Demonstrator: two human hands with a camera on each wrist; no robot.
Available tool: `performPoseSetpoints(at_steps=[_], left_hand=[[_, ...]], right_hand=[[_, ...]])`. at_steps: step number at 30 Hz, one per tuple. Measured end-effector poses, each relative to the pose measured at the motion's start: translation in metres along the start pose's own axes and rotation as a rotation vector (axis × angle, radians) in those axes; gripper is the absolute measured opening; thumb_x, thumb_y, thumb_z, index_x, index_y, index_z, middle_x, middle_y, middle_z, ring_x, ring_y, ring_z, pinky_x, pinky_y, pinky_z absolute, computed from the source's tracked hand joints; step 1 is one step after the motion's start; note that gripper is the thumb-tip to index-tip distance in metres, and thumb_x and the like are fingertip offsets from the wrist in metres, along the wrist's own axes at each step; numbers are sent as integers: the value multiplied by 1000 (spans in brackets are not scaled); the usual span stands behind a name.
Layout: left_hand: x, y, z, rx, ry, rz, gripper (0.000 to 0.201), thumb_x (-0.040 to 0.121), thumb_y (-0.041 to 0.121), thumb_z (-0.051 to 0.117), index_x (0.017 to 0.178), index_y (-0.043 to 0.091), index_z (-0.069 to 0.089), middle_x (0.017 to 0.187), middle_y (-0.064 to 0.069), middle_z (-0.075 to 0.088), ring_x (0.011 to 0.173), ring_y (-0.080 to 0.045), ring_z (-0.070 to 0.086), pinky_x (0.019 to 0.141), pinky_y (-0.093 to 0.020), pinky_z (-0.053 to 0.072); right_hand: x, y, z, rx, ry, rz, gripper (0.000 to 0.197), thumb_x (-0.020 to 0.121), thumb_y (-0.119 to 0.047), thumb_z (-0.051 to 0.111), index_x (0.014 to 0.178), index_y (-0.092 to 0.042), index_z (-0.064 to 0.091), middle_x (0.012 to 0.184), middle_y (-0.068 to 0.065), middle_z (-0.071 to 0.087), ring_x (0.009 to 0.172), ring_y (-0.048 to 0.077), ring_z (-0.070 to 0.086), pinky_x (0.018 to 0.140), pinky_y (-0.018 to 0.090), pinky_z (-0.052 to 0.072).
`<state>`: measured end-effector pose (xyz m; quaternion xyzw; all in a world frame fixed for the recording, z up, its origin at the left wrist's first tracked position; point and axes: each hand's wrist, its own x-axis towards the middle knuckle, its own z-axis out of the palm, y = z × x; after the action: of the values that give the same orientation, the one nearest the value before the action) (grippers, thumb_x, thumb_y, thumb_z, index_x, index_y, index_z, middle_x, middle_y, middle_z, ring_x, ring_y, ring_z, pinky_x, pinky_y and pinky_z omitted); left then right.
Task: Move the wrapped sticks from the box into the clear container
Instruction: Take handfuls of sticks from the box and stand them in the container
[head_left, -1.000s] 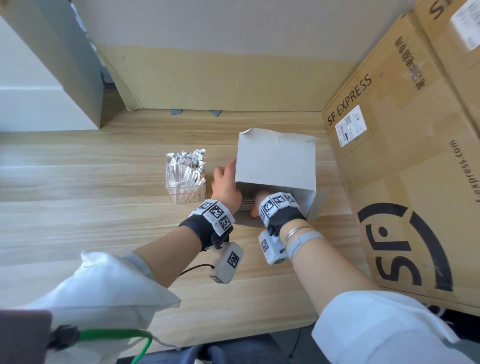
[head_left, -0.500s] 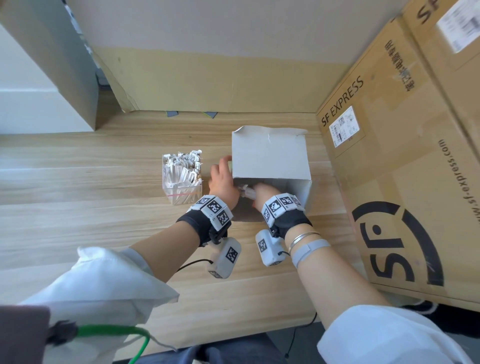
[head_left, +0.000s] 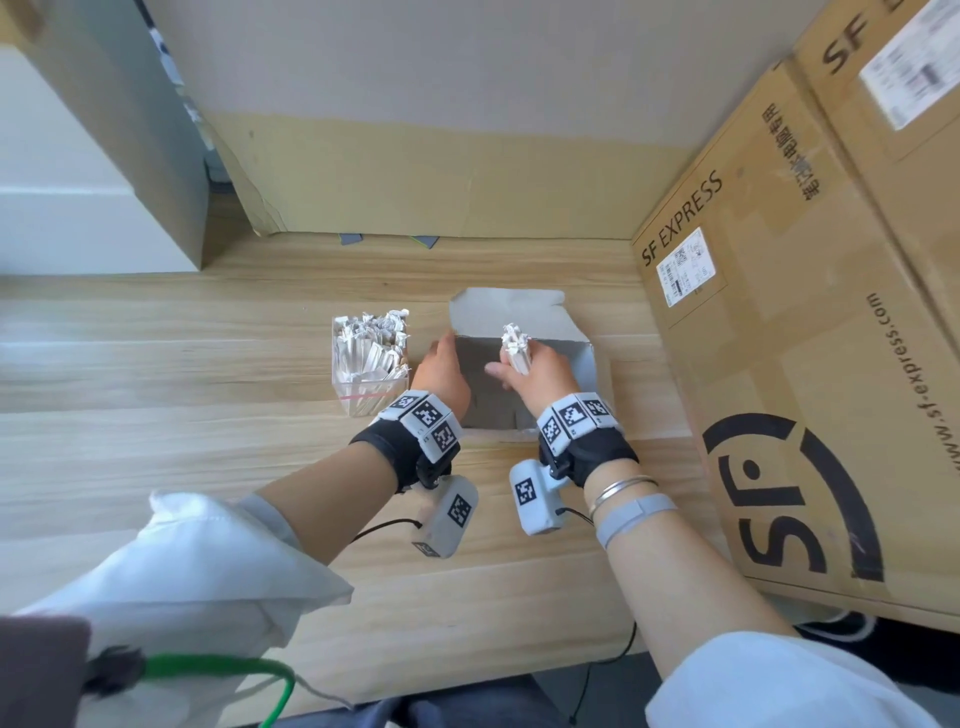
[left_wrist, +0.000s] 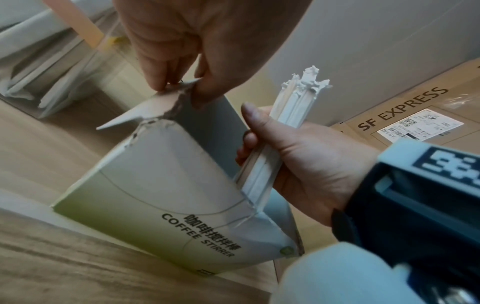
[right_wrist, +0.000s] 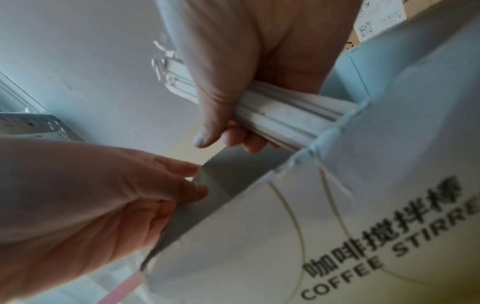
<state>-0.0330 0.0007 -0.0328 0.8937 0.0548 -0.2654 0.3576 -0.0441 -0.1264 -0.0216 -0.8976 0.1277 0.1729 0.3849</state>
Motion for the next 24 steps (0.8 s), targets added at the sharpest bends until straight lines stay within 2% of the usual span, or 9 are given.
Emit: performPoseSetpoints(at_steps=[2,4,6,9,12,14,18,20,24], left_hand=[[-2,1,-4,9,1,21,68,93,-1,42,150,11,6,154,-13,27,134,-31,40,106,-37,37],[-5,2,-9,11,48,84,63,95,3,42,150,11,12,156,-10,22,138,-29,35,111,-36,33],[-8,2,-17,-32,143,173,54,94,3,42,146,10,29,153,-9,29,137,-26,37,111,-32,31],[-11,-2,-32,-59,342,280,44,90,2,47,133,14,49,140,-8,45,125,-26,47,101,-32,37],[-11,-15,-49,132,477,238,43,87,20,55,129,28,50,139,-3,42,131,-26,34,105,-41,28],[-8,-27,-58,201,432,136,54,83,38,59,133,36,42,148,-2,31,139,-26,22,110,-48,21],[-1,-52,-66,233,272,5,70,77,59,59,139,42,30,154,-3,17,144,-29,13,114,-55,15],[2,-59,-68,141,225,12,68,79,54,60,139,37,34,153,-5,19,139,-30,26,113,-52,27],[6,-66,-72,-80,251,96,45,92,21,53,137,21,45,146,-10,30,126,-28,45,107,-32,39]], right_hand=[[1,-3,3,42,31,-16,25,84,-31,64,69,-19,48,59,-8,52,58,10,50,56,21,37],[4,-9,5,98,75,-25,24,84,-32,65,70,-20,49,59,-10,50,62,15,49,57,24,36],[5,-18,5,178,127,-40,23,84,-31,65,71,-20,51,62,-11,51,70,18,51,66,24,36],[7,-34,5,249,200,-84,23,84,-34,64,74,-14,57,70,2,60,73,22,54,69,28,41],[7,-52,7,323,241,-139,27,86,-33,62,73,-12,53,61,-2,51,62,18,49,61,25,39],[7,-64,9,364,256,-197,32,87,-32,61,62,-19,46,56,-5,46,54,13,44,57,20,37],[8,-87,15,494,268,-319,36,89,-25,60,57,-24,42,50,-3,41,50,16,40,60,28,39],[8,-97,19,588,250,-367,34,89,-22,59,58,-23,43,48,-3,40,47,16,38,59,31,39],[8,-110,28,717,182,-435,31,91,-17,55,61,-20,45,40,-9,43,41,8,40,56,31,40]])
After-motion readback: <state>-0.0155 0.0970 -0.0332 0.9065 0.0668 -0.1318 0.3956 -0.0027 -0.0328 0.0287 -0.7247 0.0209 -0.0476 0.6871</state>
